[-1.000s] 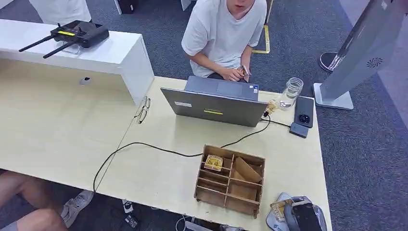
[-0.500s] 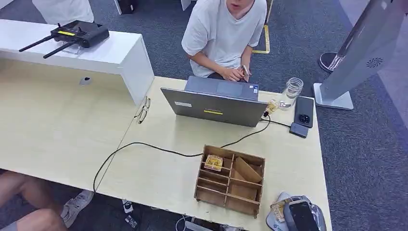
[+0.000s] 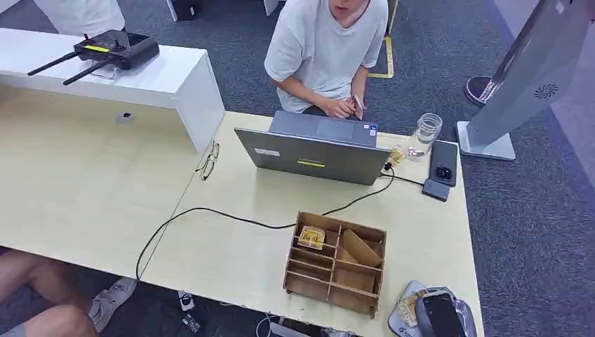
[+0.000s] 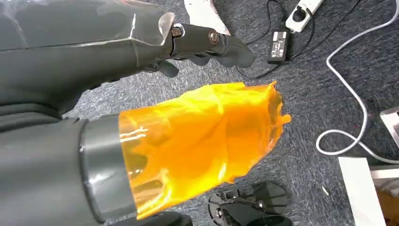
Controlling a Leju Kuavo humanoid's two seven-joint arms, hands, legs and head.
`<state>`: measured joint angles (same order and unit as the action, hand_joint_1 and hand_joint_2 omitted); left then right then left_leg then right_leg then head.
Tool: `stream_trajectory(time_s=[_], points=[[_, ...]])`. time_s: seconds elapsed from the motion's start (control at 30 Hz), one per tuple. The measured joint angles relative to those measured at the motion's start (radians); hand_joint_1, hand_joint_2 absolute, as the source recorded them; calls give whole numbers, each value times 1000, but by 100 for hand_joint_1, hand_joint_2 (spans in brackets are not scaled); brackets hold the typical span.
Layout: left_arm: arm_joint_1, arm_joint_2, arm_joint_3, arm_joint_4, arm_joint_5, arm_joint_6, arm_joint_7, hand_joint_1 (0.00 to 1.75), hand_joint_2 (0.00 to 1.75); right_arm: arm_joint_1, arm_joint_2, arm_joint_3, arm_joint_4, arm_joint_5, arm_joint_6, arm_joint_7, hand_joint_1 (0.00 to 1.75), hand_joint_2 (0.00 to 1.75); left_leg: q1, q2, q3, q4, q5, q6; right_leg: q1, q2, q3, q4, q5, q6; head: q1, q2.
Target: Pass the card to the sensor for recognition and then transmit it.
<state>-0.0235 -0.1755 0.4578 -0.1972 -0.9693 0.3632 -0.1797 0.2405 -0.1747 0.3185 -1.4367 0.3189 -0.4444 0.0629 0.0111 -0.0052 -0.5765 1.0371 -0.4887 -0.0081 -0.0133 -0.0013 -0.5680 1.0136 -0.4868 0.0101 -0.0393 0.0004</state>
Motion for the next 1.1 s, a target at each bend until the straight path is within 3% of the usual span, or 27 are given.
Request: stream_trajectory(time_s=[1.1], points=[[0, 0, 2, 0, 0, 0, 0, 0, 0, -14, 17, -23, 44, 17, 4, -3, 175, 175, 0, 0, 0, 0, 0, 0, 0, 0, 0, 0, 0, 0, 0, 0]])
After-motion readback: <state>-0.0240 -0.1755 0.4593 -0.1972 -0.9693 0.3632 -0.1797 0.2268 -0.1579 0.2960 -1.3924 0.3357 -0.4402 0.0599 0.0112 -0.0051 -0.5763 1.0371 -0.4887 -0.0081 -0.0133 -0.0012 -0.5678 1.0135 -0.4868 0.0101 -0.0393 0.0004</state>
